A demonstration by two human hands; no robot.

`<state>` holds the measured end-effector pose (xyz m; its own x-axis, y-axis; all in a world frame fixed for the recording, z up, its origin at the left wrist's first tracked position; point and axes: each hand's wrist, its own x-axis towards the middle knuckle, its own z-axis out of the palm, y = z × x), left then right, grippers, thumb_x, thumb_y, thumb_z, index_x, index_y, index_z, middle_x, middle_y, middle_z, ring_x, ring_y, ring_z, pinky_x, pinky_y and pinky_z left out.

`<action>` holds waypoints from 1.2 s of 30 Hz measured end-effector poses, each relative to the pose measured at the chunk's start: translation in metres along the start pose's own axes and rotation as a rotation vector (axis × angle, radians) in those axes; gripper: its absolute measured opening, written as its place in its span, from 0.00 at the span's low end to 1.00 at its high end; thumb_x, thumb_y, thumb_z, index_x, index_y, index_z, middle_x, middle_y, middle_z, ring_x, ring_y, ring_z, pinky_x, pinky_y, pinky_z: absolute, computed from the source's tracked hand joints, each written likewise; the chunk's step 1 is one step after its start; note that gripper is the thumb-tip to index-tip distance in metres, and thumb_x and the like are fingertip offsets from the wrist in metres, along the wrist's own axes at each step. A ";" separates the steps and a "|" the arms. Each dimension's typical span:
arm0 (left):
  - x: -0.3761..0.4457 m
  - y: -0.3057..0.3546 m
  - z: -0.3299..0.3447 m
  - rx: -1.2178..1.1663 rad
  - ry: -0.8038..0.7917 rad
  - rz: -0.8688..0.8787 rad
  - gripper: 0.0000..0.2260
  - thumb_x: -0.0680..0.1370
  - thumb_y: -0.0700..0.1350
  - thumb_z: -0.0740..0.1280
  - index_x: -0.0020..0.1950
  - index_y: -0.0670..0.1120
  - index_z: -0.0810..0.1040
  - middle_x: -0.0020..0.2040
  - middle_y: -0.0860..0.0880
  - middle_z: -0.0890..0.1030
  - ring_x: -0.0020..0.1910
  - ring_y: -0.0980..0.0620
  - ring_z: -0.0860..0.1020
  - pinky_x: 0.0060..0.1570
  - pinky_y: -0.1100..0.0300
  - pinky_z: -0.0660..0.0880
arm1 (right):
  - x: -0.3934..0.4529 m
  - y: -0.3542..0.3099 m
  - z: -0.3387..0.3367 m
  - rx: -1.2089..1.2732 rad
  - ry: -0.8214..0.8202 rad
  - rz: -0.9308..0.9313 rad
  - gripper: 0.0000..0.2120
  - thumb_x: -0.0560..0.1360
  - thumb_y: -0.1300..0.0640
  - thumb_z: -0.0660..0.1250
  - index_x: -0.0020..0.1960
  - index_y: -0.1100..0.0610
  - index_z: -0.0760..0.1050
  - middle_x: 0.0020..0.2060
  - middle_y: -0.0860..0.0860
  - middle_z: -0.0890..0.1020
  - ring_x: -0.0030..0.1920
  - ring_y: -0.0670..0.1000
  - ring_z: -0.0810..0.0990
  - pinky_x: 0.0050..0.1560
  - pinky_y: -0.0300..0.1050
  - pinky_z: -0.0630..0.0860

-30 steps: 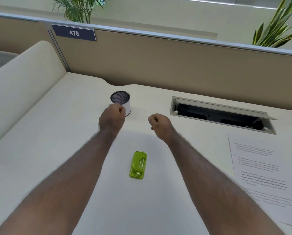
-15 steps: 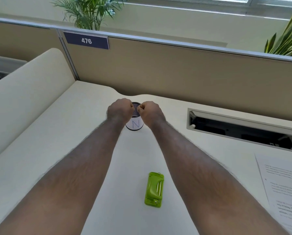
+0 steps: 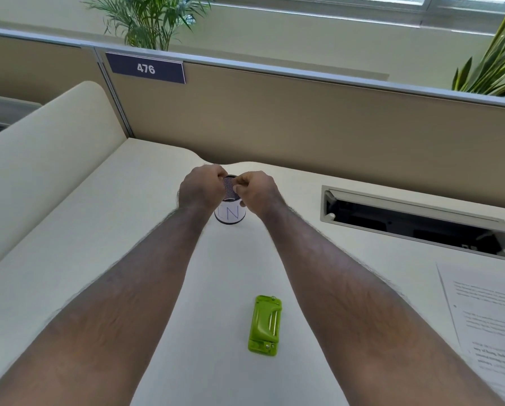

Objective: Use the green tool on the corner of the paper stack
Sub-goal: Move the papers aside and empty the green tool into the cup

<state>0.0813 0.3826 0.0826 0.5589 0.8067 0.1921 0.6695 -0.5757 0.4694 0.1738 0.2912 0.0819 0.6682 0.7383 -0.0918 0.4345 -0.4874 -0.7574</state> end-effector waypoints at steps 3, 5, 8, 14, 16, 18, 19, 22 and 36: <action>-0.017 -0.004 0.005 -0.101 0.111 0.060 0.13 0.75 0.42 0.59 0.51 0.49 0.81 0.51 0.47 0.82 0.46 0.42 0.79 0.43 0.52 0.76 | -0.010 0.010 -0.009 0.097 0.042 -0.018 0.09 0.75 0.56 0.66 0.51 0.51 0.83 0.41 0.49 0.86 0.38 0.53 0.86 0.43 0.49 0.83; -0.036 -0.005 0.012 -0.121 0.140 0.103 0.12 0.75 0.42 0.59 0.51 0.48 0.81 0.50 0.46 0.81 0.47 0.42 0.79 0.43 0.52 0.76 | -0.021 0.020 -0.018 0.123 0.064 -0.035 0.08 0.75 0.55 0.66 0.51 0.50 0.83 0.39 0.43 0.84 0.37 0.52 0.86 0.37 0.44 0.78; -0.066 -0.007 0.024 -0.103 0.149 0.147 0.13 0.74 0.41 0.61 0.54 0.48 0.81 0.52 0.47 0.82 0.50 0.43 0.79 0.45 0.51 0.77 | -0.039 0.040 -0.031 0.101 0.087 -0.054 0.08 0.75 0.53 0.67 0.51 0.49 0.83 0.42 0.42 0.84 0.39 0.49 0.86 0.40 0.41 0.78; -0.136 -0.017 0.047 -0.008 0.009 0.119 0.17 0.75 0.43 0.63 0.63 0.49 0.77 0.63 0.49 0.79 0.62 0.44 0.76 0.61 0.49 0.70 | -0.097 0.106 -0.064 -0.001 0.173 0.007 0.09 0.76 0.52 0.66 0.52 0.47 0.83 0.47 0.43 0.85 0.42 0.43 0.81 0.44 0.36 0.74; -0.159 -0.026 0.053 0.015 -0.047 0.097 0.19 0.76 0.43 0.63 0.68 0.49 0.74 0.70 0.49 0.75 0.69 0.47 0.72 0.67 0.48 0.67 | -0.122 0.132 -0.071 -0.033 0.207 0.070 0.09 0.76 0.53 0.65 0.53 0.47 0.82 0.49 0.43 0.85 0.43 0.42 0.80 0.43 0.34 0.72; -0.182 -0.036 0.057 0.088 -0.117 0.064 0.21 0.78 0.45 0.61 0.72 0.49 0.70 0.75 0.48 0.68 0.74 0.46 0.65 0.71 0.45 0.62 | -0.151 0.158 -0.075 -0.051 0.232 0.143 0.10 0.77 0.55 0.64 0.54 0.48 0.82 0.52 0.45 0.84 0.47 0.44 0.81 0.47 0.37 0.73; -0.193 -0.040 0.060 0.121 -0.151 0.033 0.22 0.79 0.45 0.60 0.74 0.49 0.67 0.77 0.48 0.65 0.76 0.46 0.62 0.73 0.43 0.59 | -0.166 0.169 -0.076 -0.075 0.241 0.174 0.11 0.78 0.56 0.62 0.55 0.49 0.81 0.54 0.47 0.83 0.50 0.47 0.81 0.50 0.39 0.74; -0.225 -0.053 0.068 0.173 -0.213 -0.034 0.23 0.80 0.46 0.57 0.76 0.50 0.63 0.79 0.49 0.59 0.78 0.46 0.56 0.74 0.40 0.53 | -0.209 0.199 -0.071 -0.188 0.229 0.219 0.14 0.78 0.61 0.60 0.60 0.53 0.80 0.59 0.51 0.81 0.61 0.54 0.77 0.61 0.48 0.74; -0.259 -0.055 0.077 0.197 -0.195 -0.093 0.21 0.81 0.48 0.56 0.75 0.49 0.65 0.79 0.47 0.61 0.78 0.45 0.56 0.75 0.40 0.50 | -0.251 0.208 -0.038 -0.558 0.137 0.164 0.14 0.78 0.50 0.61 0.60 0.47 0.79 0.57 0.47 0.78 0.59 0.54 0.74 0.52 0.48 0.70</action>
<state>-0.0624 0.1953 -0.0595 0.5617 0.8271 -0.0221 0.7935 -0.5309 0.2974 0.1192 -0.0136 -0.0276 0.8089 0.5841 -0.0665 0.5461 -0.7885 -0.2828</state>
